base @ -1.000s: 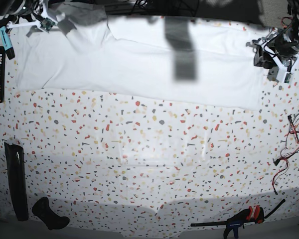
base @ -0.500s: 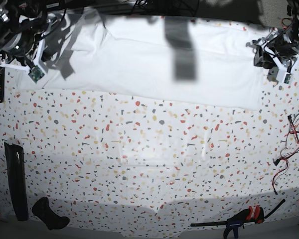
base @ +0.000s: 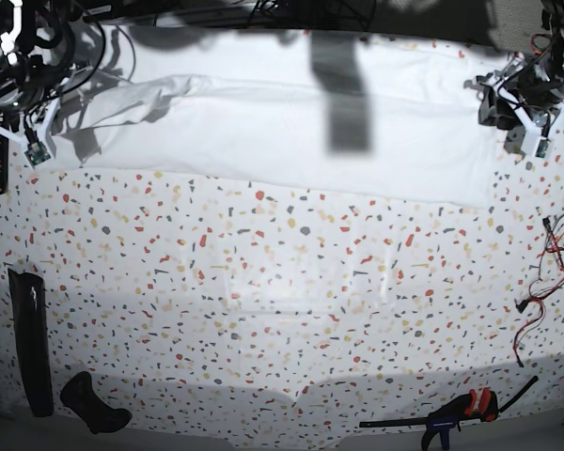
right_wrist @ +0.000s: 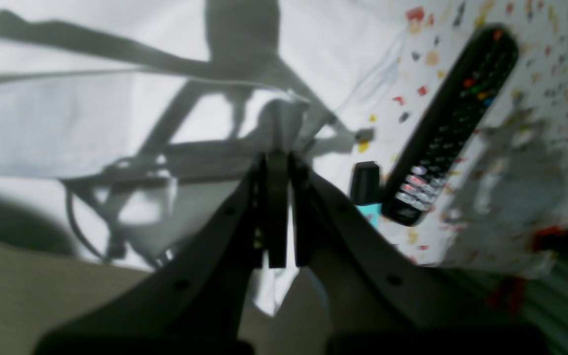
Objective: Fold the T-shirt properly
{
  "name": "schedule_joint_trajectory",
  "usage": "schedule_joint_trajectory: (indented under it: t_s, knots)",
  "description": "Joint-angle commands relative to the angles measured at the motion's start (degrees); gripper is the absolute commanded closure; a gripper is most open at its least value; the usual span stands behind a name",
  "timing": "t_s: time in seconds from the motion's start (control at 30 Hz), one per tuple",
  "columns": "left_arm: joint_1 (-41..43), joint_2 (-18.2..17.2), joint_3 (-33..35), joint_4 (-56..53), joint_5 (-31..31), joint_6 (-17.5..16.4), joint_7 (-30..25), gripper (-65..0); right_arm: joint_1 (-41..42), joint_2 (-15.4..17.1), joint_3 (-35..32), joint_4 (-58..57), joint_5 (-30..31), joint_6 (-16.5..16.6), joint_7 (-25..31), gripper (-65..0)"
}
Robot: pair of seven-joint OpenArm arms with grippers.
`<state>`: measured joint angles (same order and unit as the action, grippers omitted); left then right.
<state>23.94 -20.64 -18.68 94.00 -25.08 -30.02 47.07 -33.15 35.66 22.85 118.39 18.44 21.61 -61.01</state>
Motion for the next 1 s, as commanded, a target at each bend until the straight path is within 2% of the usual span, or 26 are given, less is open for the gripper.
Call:
schedule_joint_trajectory:
  t_s: [0.0, 0.1, 0.2, 0.4, 0.63, 0.73, 0.77, 0.87, 0.97]
  knots:
    - [0.50, -0.48, -0.02, -0.15, 2.54, 0.90, 3.02, -19.2, 1.05, 0.57, 0.44, -1.16, -0.92, -1.09, 0.50, 0.0]
    - [0.48, -0.46, -0.02, -0.15, 2.54, 0.90, 2.99, -19.2, 4.72, -1.79, 0.44, -6.84, -0.31, -1.99, 0.90, 0.0]
    - [0.50, -0.46, -0.02, -0.15, 2.54, 0.90, 2.99, -19.2, 8.70, -4.46, 0.39, -11.08, 1.86, -1.31, 1.90, 0.0]
    - [0.50, -0.48, -0.02, -0.15, 2.56, 0.90, 3.02, -19.2, 14.43, -8.44, 0.39, -12.13, 2.97, 6.25, 3.67, 0.0]
    - [0.50, -0.48, -0.02, -0.15, 2.56, 0.90, 3.04, -19.2, 17.90, -8.17, 0.37, -12.13, 2.58, 7.19, 3.32, 0.0]
    - [0.48, -0.48, -0.02, -0.15, 2.56, 0.90, 3.78, -19.2, 17.90, -8.20, 0.39, -12.13, 2.58, 8.70, -1.88, 0.0]
    - [0.50, -0.48, -0.02, -0.15, 2.56, 0.87, 4.07, -19.2, 17.88, -8.17, 0.39, -12.13, 2.58, 9.03, -3.61, -2.3]
    - [0.50, -0.46, -0.02, -0.15, 2.56, 0.87, 4.33, -19.2, 17.25, -7.74, 0.39, -12.13, 2.49, 9.03, -4.98, -20.5]
    - [0.50, -0.48, -0.02, -0.15, 2.56, 0.90, 4.33, -19.2, 16.74, -6.88, 0.42, -12.13, -2.23, 9.01, -4.70, -28.1]
